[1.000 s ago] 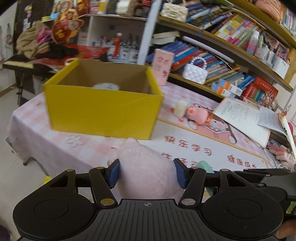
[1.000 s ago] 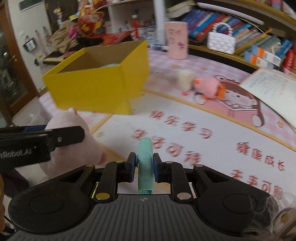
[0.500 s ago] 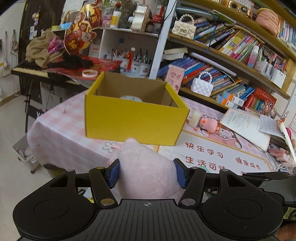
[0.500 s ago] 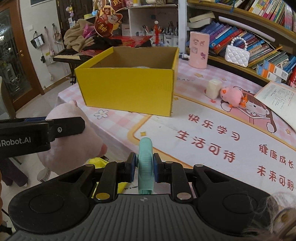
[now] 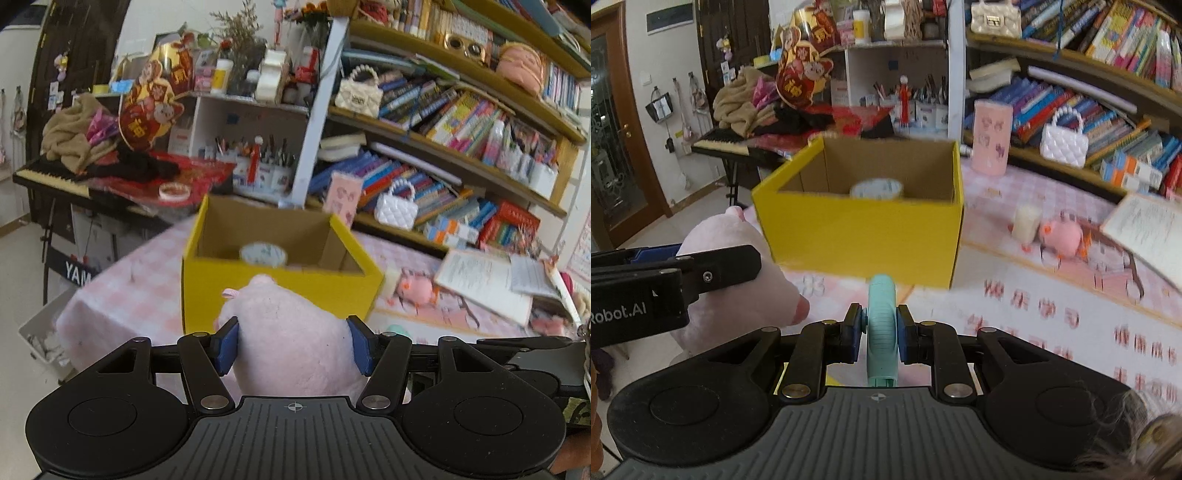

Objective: Organize objects
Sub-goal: 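Carry the green marker in the right tool while the left tool carries the pig over the box, then open the left tool to drop the pig while the right tool drops the green marker inside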

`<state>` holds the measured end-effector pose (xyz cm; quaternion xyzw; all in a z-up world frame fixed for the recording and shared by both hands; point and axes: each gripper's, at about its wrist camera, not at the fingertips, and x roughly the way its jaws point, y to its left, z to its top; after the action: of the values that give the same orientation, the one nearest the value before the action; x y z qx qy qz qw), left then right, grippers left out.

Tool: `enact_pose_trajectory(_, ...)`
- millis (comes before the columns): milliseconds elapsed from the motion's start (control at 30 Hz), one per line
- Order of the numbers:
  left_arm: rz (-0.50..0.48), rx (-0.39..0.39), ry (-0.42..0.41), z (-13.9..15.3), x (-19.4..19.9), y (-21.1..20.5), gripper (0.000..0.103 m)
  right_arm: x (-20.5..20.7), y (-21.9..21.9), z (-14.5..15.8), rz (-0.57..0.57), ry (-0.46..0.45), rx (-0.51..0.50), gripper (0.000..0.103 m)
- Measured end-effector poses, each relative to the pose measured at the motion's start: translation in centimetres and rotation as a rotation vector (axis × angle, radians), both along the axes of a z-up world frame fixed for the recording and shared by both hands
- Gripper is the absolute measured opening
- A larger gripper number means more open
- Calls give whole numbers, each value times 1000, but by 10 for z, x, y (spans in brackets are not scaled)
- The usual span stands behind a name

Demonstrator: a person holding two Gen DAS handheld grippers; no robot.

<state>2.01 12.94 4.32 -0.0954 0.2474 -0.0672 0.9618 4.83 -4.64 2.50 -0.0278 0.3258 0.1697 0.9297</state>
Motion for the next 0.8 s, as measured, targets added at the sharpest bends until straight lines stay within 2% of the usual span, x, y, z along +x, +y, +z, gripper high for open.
enact_pose_trajectory(200, 47, -3, -80, 25, 44, 7, 59, 45, 4, 22, 2, -88, 19, 18)
enact_pose_trajectory(367, 74, 21, -90, 32, 94, 4, 59, 100, 12, 29, 14, -146, -2, 18)
enact_pose_trajectory(533, 93, 44, -50, 22, 146, 2, 60, 157, 24, 17, 56, -150, -66, 18)
enact_pose_trajectory(667, 98, 74, 26, 3, 183, -1, 60, 193, 34, -6, 125, -91, -137, 18)
enact_pose_trajectory(800, 93, 87, 105, -17, 205, -4, 61, 211, 39, -22, 192, -48, -155, 18)
